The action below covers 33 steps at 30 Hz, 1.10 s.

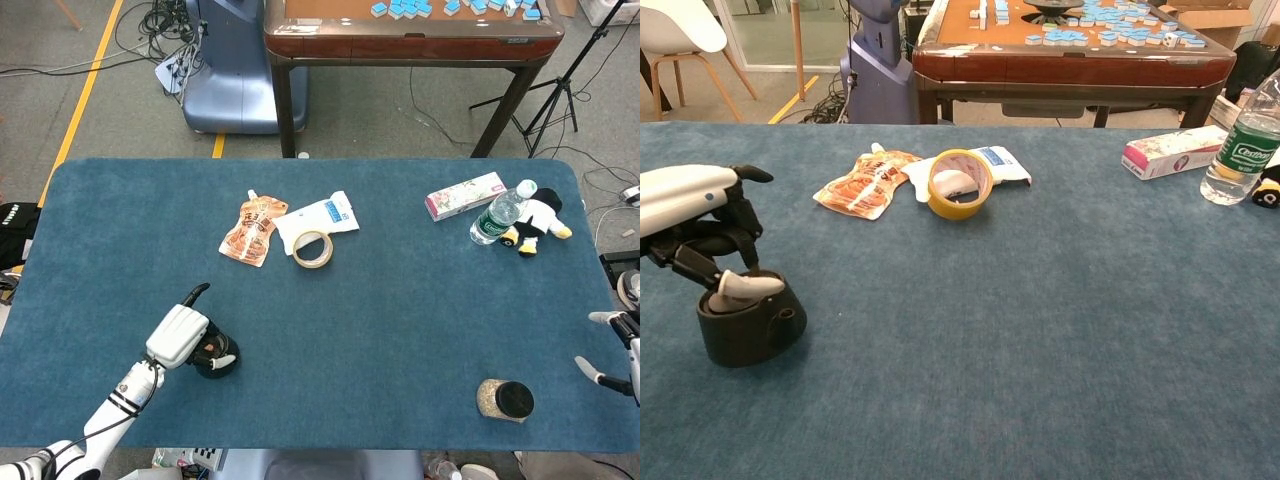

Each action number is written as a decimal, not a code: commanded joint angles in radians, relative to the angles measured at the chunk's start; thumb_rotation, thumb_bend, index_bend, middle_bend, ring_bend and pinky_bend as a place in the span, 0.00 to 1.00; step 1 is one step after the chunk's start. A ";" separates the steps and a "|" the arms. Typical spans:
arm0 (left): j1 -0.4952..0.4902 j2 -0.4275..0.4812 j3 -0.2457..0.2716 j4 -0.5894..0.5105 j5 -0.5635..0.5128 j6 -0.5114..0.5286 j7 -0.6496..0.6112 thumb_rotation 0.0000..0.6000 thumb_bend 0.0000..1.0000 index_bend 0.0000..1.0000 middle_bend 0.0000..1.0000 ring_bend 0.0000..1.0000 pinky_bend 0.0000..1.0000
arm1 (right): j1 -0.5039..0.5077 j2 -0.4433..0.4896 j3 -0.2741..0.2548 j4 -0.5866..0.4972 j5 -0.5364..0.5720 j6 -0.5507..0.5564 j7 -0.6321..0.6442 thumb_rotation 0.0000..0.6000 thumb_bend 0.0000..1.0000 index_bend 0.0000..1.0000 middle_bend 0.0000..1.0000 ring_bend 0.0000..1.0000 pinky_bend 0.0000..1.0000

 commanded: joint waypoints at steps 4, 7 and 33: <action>0.030 0.015 -0.022 -0.034 -0.045 0.030 0.003 0.58 0.13 1.00 1.00 0.91 0.04 | 0.003 -0.004 0.000 0.005 -0.001 -0.005 0.003 1.00 0.17 0.33 0.37 0.25 0.28; 0.039 0.020 -0.037 -0.053 -0.070 0.039 0.007 0.54 0.14 1.00 1.00 0.92 0.04 | 0.004 -0.006 0.000 0.007 -0.001 -0.007 0.004 1.00 0.17 0.33 0.37 0.25 0.28; 0.081 0.015 -0.076 -0.060 -0.088 0.114 0.100 0.92 0.31 1.00 1.00 0.93 0.21 | 0.006 -0.006 -0.003 0.009 0.004 -0.017 0.009 1.00 0.17 0.33 0.36 0.25 0.28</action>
